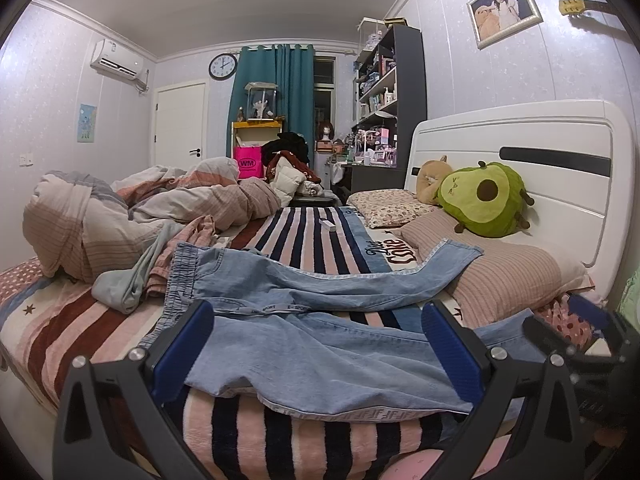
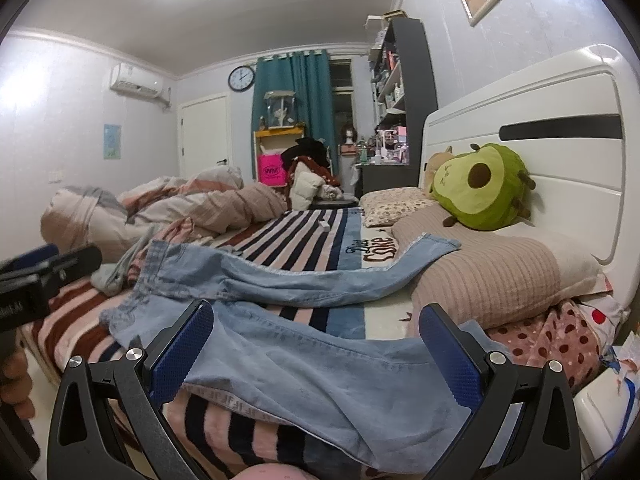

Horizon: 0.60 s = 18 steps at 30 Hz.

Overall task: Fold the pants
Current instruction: 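Move the right tool to a jeans leg hem and close on it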

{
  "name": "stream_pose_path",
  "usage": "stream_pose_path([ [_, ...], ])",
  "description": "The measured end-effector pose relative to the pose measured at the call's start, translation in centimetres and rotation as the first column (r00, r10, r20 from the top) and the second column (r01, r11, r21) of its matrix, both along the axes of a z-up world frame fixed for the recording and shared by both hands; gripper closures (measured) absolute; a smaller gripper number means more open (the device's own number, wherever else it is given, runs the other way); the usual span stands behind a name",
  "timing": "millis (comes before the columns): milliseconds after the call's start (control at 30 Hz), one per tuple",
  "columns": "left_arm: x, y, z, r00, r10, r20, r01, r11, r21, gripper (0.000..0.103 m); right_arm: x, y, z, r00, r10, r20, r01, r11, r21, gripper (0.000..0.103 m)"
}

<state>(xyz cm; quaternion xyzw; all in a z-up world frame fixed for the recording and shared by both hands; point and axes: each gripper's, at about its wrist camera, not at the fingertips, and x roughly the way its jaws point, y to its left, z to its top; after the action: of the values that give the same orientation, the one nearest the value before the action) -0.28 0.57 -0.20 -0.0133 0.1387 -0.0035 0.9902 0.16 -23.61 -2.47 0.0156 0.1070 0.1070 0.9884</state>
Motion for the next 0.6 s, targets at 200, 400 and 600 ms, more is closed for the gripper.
stream_pose_path([
  [200, 1.0, 0.8, -0.2, 0.999, 0.012, -0.033, -0.012, 1.000, 0.000, 0.001, 0.5, -2.3, 0.3, 1.000, -0.012, 0.010, 0.012, 0.999, 0.043, 0.000],
  [400, 3.7, 2.5, -1.6, 0.996, 0.066, -0.053, -0.064, 0.997, 0.047, 0.001, 3.6, -5.3, -1.6, 0.994, -0.010, -0.108, 0.017, 0.998, 0.065, 0.000],
  [600, 8.3, 8.1, -6.3, 0.969, 0.109, -0.222, -0.117, 0.993, -0.025, 0.001, 7.4, -8.8, -6.5, 0.954, 0.042, -0.298, -0.006, 0.993, 0.118, 0.001],
])
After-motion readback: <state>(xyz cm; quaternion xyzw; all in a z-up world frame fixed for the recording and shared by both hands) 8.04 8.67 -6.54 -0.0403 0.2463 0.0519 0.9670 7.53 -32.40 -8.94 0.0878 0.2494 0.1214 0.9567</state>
